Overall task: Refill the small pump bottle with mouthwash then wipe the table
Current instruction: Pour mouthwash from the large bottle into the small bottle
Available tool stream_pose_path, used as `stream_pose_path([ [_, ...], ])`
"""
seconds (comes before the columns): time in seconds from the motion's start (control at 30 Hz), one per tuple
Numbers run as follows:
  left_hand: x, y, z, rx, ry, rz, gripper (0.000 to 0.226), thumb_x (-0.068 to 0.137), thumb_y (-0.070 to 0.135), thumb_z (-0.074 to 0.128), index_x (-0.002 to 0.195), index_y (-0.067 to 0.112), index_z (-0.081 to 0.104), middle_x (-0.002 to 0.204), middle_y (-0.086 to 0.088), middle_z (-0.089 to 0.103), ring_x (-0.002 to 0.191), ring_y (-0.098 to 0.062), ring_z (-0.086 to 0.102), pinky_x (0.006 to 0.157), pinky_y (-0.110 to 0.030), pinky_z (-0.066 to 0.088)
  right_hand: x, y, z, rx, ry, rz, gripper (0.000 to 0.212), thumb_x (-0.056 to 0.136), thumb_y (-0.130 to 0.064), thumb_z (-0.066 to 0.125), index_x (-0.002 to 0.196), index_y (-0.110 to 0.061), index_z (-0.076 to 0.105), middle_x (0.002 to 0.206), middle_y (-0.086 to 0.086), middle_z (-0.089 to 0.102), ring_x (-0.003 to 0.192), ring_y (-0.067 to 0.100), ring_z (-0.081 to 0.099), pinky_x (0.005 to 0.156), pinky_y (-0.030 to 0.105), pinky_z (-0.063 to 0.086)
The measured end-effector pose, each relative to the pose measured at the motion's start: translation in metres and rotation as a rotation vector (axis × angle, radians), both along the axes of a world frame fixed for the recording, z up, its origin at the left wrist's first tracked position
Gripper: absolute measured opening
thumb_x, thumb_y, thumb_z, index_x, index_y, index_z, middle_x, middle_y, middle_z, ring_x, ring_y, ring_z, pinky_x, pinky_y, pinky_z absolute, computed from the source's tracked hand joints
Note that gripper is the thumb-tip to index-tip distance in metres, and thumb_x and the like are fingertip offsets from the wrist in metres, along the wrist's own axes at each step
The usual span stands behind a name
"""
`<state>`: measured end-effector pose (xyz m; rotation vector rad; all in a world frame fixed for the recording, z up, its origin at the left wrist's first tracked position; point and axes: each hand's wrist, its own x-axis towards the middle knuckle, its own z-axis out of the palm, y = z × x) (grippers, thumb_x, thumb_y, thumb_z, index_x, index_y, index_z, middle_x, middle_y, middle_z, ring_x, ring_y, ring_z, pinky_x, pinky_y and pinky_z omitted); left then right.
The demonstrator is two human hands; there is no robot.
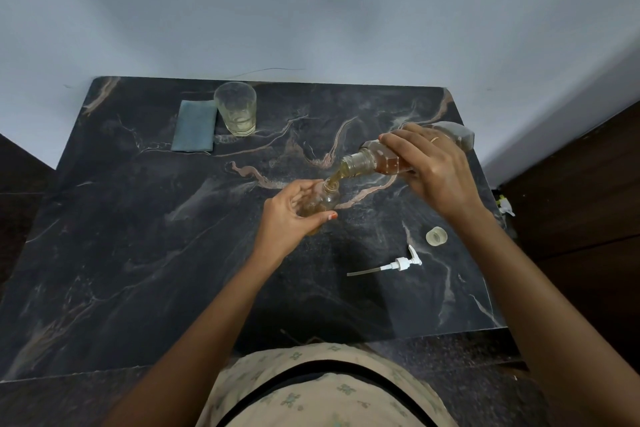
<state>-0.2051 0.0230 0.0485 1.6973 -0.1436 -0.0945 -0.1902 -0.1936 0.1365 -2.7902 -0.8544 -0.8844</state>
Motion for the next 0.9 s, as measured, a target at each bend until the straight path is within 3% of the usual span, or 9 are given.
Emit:
stream_pose_path([
  [0.9, -0.0046, -0.0006, -0.0006, -0.047, 0.007, 0.004, 0.051, 0.061, 0.004, 0.081, 0.096, 0.033, 0.059, 0.096, 0.012, 0.066, 0.093, -0.001, 0.065, 0.082, -0.011, 0.048, -0.0037, 0.0, 0.0068, -0.022, -0.012, 0.013, 0.027, 0.075, -0.001, 0.071, 0.101, 0.002, 0.066, 0.095, 0.018, 0.071, 0.09, 0.034, 0.067, 0.073, 0.043, 0.055],
])
